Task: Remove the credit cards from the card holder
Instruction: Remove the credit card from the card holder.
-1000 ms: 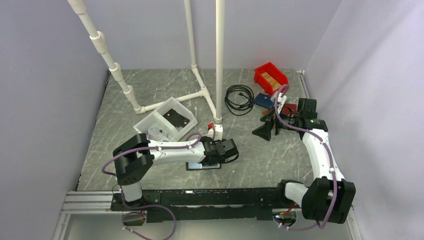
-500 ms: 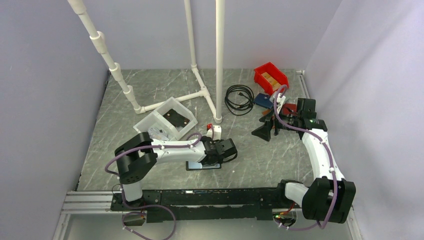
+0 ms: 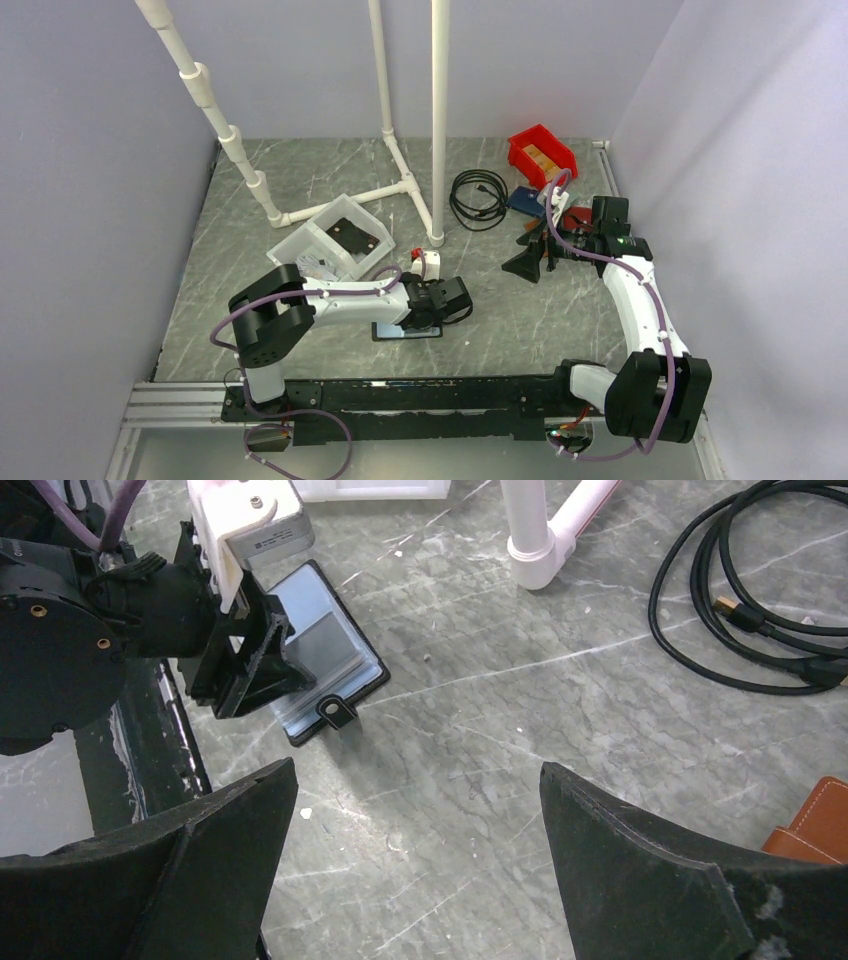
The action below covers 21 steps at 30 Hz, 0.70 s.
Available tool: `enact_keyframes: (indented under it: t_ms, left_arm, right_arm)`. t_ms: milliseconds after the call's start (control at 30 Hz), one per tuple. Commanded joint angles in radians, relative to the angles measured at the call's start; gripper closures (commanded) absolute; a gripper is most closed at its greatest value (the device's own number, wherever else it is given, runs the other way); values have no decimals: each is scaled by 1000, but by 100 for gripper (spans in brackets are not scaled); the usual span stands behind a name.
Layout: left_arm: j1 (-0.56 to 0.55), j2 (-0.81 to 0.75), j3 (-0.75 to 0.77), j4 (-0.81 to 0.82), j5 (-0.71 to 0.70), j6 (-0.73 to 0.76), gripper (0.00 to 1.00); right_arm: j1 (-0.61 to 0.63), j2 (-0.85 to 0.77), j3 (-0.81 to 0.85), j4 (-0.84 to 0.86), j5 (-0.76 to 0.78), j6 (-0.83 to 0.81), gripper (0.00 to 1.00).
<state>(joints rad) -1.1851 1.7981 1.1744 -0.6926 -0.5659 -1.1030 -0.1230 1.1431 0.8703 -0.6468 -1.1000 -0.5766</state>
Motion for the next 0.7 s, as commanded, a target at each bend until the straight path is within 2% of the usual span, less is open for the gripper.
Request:
enact_keyframes:
  t_ms: [0, 167, 300, 667]
  left_arm:
    - [10, -2, -18, 11, 18, -4, 39]
    - [17, 0, -25, -13, 17, -19, 40]
    - [44, -32, -76, 11, 50, -37, 52]
    - [112, -238, -273, 166, 145, -38, 73]
  right_arm:
    - [5, 4, 41, 4, -8, -26, 6]
    - [6, 3, 41, 3, -7, -28, 6]
    - [6, 1, 42, 1, -9, -29, 6]
    - [6, 0, 45, -7, -12, -34, 6]
